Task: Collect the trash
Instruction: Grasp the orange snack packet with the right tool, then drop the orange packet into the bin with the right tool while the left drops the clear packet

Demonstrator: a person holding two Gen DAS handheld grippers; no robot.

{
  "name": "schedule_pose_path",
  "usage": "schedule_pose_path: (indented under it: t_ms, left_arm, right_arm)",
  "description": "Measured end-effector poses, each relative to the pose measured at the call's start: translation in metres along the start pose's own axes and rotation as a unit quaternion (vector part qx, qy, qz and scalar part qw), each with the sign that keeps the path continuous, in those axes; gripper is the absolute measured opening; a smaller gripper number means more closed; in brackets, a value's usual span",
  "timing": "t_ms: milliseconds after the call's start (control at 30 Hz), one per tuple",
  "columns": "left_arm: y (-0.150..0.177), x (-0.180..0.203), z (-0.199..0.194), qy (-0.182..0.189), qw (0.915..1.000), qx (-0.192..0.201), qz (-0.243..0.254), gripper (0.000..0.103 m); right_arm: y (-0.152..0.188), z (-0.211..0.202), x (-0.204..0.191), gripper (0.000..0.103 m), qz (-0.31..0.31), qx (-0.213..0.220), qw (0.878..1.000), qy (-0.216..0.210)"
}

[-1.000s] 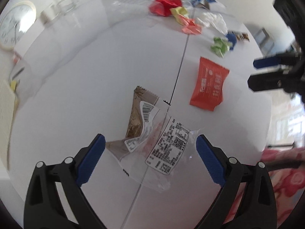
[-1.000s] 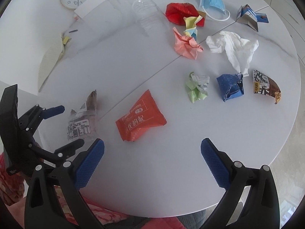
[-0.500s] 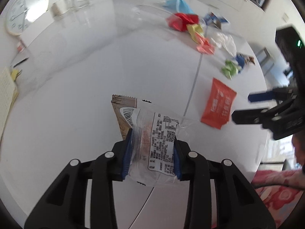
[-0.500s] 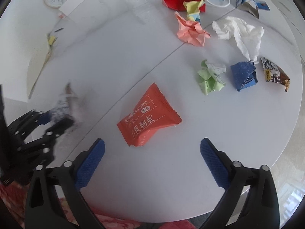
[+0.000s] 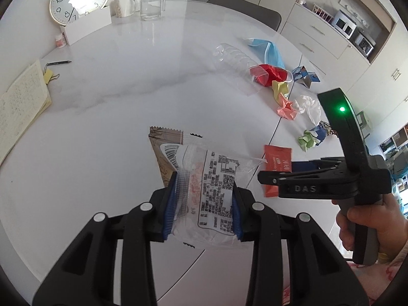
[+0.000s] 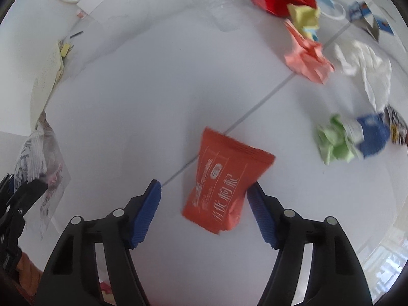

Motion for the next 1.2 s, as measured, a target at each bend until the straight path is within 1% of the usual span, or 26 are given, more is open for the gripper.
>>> schedule_pose_path:
  t_ms: [67, 100, 133, 167, 267, 333, 433, 500, 567, 633, 767, 800, 833, 867, 900, 933, 1033, 1100, 1133, 1200]
  left_arm:
    - [0.0, -0.001, 0.0, 0.001, 1.0, -0.002, -0.006, 0.035]
    - [-0.001, -0.002, 0.0, -0.002, 1.0, -0.002, -0.009, 0.035]
    - [0.0, -0.003, -0.001, -0.003, 0.9999, -0.001, -0.01, 0.035]
    - [-0.001, -0.004, -0.002, -0.004, 0.9999, -0.001, -0.012, 0.035]
    - [-0.003, -0.003, -0.004, -0.007, 0.9999, 0.0, -0.015, 0.035]
    - [-0.007, 0.0, -0.004, -0.011, 0.9999, -0.001, -0.012, 0.035]
    - [-0.014, 0.009, -0.007, -0.019, 0.9998, -0.003, -0.001, 0.035]
    - [-0.022, 0.021, -0.009, -0.02, 0.9997, -0.004, 0.01, 0.035]
    - [-0.031, 0.033, -0.01, -0.017, 0.9996, -0.005, 0.02, 0.035]
    - [-0.043, 0.052, -0.011, -0.012, 0.9993, -0.005, 0.034, 0.035]
    - [-0.067, 0.101, -0.007, 0.007, 0.9972, -0.002, 0.074, 0.035]
    - [-0.074, 0.117, -0.005, 0.013, 0.9962, 0.0, 0.086, 0.035]
    - [-0.079, 0.13, -0.004, 0.019, 0.9954, 0.001, 0.094, 0.035]
    - [-0.083, 0.144, -0.002, 0.027, 0.9945, 0.002, 0.101, 0.035]
    - [-0.089, 0.158, 0.0, 0.037, 0.9937, 0.003, 0.106, 0.035]
    - [-0.095, 0.175, 0.003, 0.049, 0.9928, 0.004, 0.11, 0.035]
    - [-0.109, 0.225, 0.011, 0.076, 0.9901, -0.002, 0.118, 0.035]
    - [-0.115, 0.252, 0.016, 0.082, 0.9888, -0.006, 0.125, 0.035]
    - [-0.118, 0.268, 0.019, 0.083, 0.988, -0.008, 0.13, 0.035]
    - [-0.122, 0.292, 0.023, 0.084, 0.9875, -0.012, 0.133, 0.035]
  right_arm:
    - [-0.001, 0.002, -0.006, 0.052, -0.029, 0.006, 0.999, 0.018]
    - [0.0, 0.002, -0.009, 0.048, -0.049, 0.01, 0.998, 0.033]
    - [0.001, 0.001, -0.009, 0.042, -0.062, 0.014, 0.997, 0.042]
    - [0.003, 0.001, -0.009, 0.039, -0.075, 0.019, 0.996, 0.049]
    - [0.005, 0.0, -0.01, 0.034, -0.1, 0.029, 0.993, 0.058]
    - [0.002, -0.004, -0.01, 0.032, -0.102, 0.03, 0.993, 0.051]
    - [0.0, -0.021, 0.003, 0.032, -0.081, 0.034, 0.996, 0.02]
    - [-0.002, -0.039, 0.015, 0.032, -0.066, 0.045, 0.997, 0.005]
    - [-0.002, -0.063, 0.039, 0.032, -0.051, 0.061, 0.997, -0.008]
    - [-0.001, -0.086, 0.066, 0.032, -0.036, 0.081, 0.996, -0.011]
    - [0.001, -0.123, 0.131, 0.032, 0.002, 0.116, 0.993, 0.005]
    - [0.005, -0.133, 0.155, 0.032, 0.018, 0.124, 0.992, 0.012]
    - [0.007, -0.139, 0.171, 0.032, 0.026, 0.129, 0.991, 0.017]
    - [0.008, -0.14, 0.182, 0.032, 0.035, 0.133, 0.99, 0.024]
    - [0.011, -0.144, 0.208, 0.032, 0.044, 0.136, 0.989, 0.033]
    - [0.014, -0.146, 0.223, 0.032, 0.049, 0.136, 0.989, 0.037]
    - [0.018, -0.138, 0.276, 0.032, 0.062, 0.126, 0.989, 0.04]
    - [0.015, -0.127, 0.302, 0.032, 0.062, 0.115, 0.991, 0.042]
    - [0.012, -0.117, 0.317, 0.032, 0.059, 0.107, 0.992, 0.033]
    - [0.006, -0.098, 0.332, 0.032, 0.048, 0.091, 0.994, 0.029]
Point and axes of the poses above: each gripper's, at about its wrist camera, not at the fingertips, and z roughly the way its jaws point, x to its right, y to its underside, the point moved 6 cm from there along z, roughly the way its jaws point, and after that the axes turned 13 degrees about z, right-handed, at the moved point
